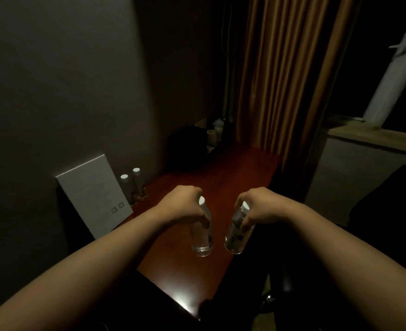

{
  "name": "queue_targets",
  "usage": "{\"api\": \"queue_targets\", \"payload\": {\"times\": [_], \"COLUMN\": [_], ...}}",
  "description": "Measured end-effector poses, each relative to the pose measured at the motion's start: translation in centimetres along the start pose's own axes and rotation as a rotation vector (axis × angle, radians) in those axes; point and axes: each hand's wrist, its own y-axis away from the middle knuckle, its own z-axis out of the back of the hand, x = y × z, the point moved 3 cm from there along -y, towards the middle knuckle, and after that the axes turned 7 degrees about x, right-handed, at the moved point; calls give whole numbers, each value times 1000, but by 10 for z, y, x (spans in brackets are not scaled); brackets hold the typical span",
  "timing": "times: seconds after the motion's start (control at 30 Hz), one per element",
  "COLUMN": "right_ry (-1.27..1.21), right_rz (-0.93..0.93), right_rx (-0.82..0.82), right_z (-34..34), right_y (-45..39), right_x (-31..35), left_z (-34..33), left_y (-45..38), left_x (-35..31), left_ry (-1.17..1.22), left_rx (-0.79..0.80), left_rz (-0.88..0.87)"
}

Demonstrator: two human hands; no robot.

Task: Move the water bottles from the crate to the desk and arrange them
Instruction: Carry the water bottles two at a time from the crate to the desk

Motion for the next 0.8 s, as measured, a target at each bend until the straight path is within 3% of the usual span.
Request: {"api": "queue_targets", "payload": {"times": [0.4, 0.6, 0.8], "right_ry": [210, 259, 284], "right_rz": [347, 476, 542], "right_rx": [68, 69, 62], "right_z": [77, 93, 105], "right_y": [-135, -186, -229], "right_x": [-65, -59, -37], "left_z": [7, 13, 27], "left_y": [-96, -106, -123], "left_x": [-16, -4, 33], "left_ry": [90, 66, 71], "left_rx": [-162, -179, -174], "left_rz": [392, 542, 581]}}
